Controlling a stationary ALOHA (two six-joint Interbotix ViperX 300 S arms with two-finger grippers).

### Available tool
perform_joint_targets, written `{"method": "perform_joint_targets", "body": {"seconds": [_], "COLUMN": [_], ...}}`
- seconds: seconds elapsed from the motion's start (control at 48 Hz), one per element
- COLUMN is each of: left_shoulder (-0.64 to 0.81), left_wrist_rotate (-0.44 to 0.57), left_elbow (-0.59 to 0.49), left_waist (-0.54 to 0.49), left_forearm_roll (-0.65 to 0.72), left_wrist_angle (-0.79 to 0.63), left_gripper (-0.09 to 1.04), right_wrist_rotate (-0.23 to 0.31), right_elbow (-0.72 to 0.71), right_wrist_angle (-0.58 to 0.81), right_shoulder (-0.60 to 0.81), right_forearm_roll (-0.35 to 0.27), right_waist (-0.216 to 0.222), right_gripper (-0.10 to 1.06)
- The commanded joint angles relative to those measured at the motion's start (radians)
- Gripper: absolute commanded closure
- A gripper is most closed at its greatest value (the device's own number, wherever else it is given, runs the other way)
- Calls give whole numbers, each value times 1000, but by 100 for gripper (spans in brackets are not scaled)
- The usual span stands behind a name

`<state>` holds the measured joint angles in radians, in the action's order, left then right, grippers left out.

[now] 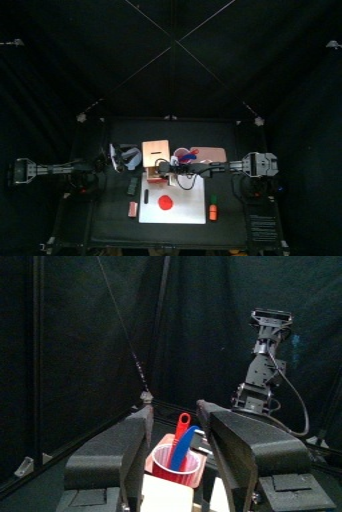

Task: Get the cutter from the drawer then cut the dough then place the extra dough in the bowl
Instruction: Place the cutter on the board

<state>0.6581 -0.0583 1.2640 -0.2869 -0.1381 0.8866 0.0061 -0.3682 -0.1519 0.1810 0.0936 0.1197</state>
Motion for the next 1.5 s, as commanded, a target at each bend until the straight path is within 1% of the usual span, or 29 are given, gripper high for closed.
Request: {"method": "perform_joint_targets", "body": {"seconds": [0.021,0.188,0.458,0.979,1.083,1.25,1.375,1.5], "left_shoulder": [-2,-2,-2,0,0,0,-2,0], "left_wrist_rotate": [2,2,0,0,-2,-2,-2,-2], "left_elbow": [-12,-12,-5,6,6,6,6,8], "left_waist": [-8,-9,-11,-11,-11,-11,-11,-11], "left_forearm_roll": [2,2,-11,-11,-11,-11,-11,-11], "left_wrist_angle": [9,9,9,9,9,9,9,9], "left_gripper": [15,15,15,15,15,15,15,15], "right_wrist_rotate": [2,3,2,3,3,3,2,-2], "right_elbow": [35,60,78,86,87,87,100,121], "right_wrist_angle": [6,6,6,-15,-18,-18,-18,-29], "right_shoulder": [-2,25,46,71,75,80,71,32], "right_forearm_roll": [28,49,49,60,60,60,60,60], "right_waist": [5,11,25,26,29,34,31,20], "right_gripper": [17,17,17,19,23,39,48,50]}}
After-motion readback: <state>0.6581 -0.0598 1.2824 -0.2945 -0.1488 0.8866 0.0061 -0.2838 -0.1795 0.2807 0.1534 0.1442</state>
